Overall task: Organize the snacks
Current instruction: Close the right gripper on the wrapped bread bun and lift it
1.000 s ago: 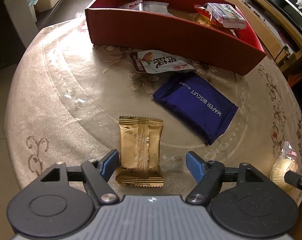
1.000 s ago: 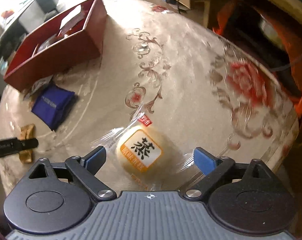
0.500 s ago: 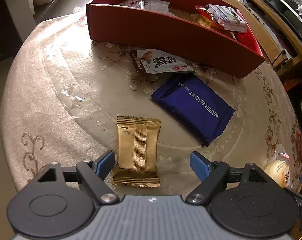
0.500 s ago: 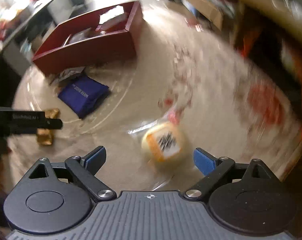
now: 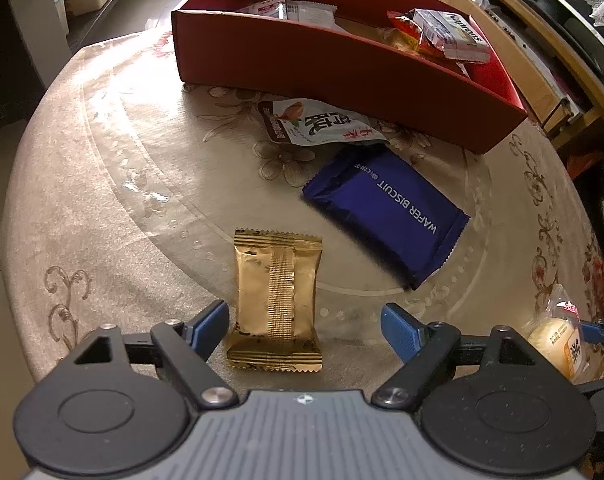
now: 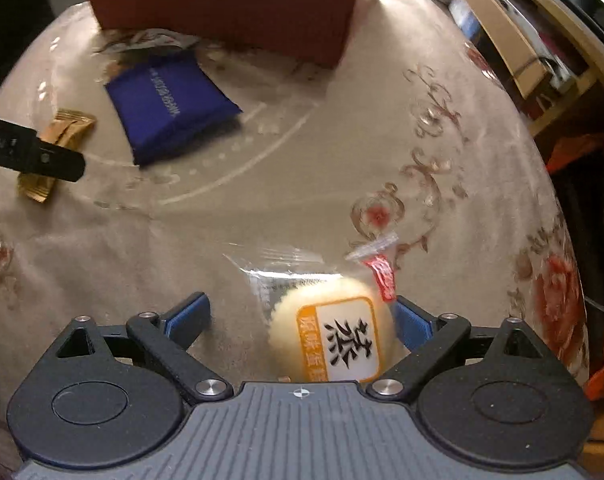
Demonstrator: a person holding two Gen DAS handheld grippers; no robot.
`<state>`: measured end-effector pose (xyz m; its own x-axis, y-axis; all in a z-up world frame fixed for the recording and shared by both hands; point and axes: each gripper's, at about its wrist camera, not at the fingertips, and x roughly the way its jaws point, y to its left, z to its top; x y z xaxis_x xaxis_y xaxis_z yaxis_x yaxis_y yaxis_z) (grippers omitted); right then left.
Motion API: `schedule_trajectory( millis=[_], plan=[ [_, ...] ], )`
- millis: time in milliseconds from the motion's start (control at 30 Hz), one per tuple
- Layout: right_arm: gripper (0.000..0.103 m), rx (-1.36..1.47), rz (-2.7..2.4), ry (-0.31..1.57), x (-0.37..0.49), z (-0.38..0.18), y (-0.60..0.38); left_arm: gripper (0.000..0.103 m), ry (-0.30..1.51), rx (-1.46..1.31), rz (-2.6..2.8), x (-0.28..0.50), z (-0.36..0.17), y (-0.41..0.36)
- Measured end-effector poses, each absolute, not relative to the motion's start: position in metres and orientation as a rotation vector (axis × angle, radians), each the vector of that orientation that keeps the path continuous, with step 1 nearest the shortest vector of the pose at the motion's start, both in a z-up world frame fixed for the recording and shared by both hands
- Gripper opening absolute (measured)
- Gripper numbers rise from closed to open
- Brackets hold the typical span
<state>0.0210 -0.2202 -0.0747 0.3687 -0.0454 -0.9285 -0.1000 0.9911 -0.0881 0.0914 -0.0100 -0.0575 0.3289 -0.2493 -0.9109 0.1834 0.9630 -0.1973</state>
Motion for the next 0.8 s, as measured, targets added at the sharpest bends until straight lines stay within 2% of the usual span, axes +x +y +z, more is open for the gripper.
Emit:
schedule_trajectory(
  millis=[67, 367, 533, 600, 633, 700, 733, 800],
  plan=[
    [0.103, -0.102, 0.017, 1.207, 0.023, -0.08, -0.224, 0.084, 1.187, -0.058, -0.274, 0.089, -0.058, -0.011],
    [0.103, -0.025, -0.004, 1.203, 0.032, -0.086, -0.23, 0.099, 1.132, 0.125, -0.267, 0.074, -0.068, -0.038],
    [0.103, -0.009, -0.033, 1.138, 0.028, -0.086, -0.228, 0.096, 1.116, 0.11, -0.23, 0.072, -0.068, -0.039],
    [0.103, -0.02, 0.003, 1.162, 0.029, -0.084, -0.231, 0.085, 1.116, 0.103, -0.21, 0.072, -0.065, -0.037],
    [0.102, -0.034, 0.019, 1.165, 0.027, -0.082, -0.232, 0.081, 1.114, 0.103, -0.199, 0.072, -0.064, -0.035],
    [0.098, -0.064, 0.037, 1.165, 0.019, -0.08, -0.233, 0.068, 1.111, 0.083, -0.175, 0.071, -0.062, -0.03],
    [0.092, -0.068, 0.049, 1.16, 0.014, -0.078, -0.235, 0.066, 1.112, 0.072, -0.164, 0.072, -0.06, -0.028],
    [0.078, -0.078, 0.057, 1.148, 0.004, -0.073, -0.237, 0.049, 1.112, 0.064, -0.144, 0.073, -0.058, -0.024]
  ],
)
